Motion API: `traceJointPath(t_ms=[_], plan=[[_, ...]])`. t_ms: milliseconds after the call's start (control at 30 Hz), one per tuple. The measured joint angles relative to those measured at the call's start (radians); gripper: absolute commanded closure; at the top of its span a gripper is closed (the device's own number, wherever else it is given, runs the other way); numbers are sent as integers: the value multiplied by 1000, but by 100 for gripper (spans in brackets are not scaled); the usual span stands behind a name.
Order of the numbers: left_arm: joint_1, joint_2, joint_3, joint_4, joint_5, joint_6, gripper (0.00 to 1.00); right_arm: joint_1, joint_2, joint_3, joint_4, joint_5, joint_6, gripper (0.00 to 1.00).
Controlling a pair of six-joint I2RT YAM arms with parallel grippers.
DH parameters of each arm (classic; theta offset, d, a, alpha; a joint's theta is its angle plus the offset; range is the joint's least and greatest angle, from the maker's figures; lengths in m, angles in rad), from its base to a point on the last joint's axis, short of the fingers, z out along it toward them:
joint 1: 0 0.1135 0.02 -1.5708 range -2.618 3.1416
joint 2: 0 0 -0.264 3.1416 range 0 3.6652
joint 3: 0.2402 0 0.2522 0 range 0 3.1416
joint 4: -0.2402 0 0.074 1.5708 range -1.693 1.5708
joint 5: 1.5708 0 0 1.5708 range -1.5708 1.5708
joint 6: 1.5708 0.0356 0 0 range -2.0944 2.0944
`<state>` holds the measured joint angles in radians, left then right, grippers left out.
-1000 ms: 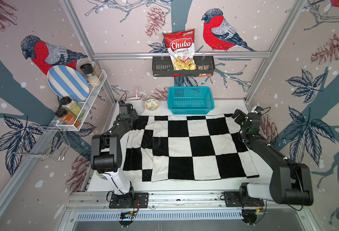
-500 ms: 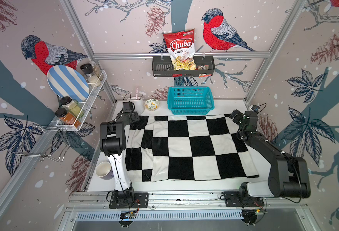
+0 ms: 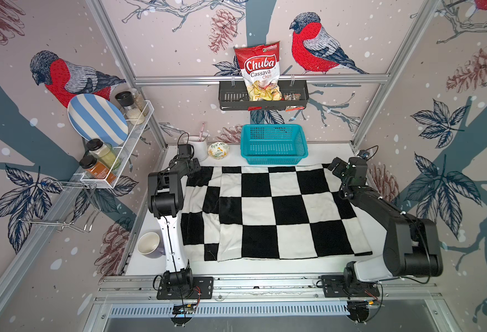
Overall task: Roll up the pillowcase
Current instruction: Fold the pillowcase at the center of the board.
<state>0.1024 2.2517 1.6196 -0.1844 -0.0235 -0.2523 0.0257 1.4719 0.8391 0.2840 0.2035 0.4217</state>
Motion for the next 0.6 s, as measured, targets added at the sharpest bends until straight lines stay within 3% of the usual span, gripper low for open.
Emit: traceJointPath(t_ms=[133,200,400,600], plan=[[1,8,8,2,4,2,51,3,10,10,-8,3,-1,0],[3,19,18,11,5,5,57,6,16,16,-10,3,-4,0],[6,27,16,37,11,15,100,13,42,36,-26,3,-4,0],[6,-19,-57,65,23,10,100,14,118,97,-63,10,-4,1]])
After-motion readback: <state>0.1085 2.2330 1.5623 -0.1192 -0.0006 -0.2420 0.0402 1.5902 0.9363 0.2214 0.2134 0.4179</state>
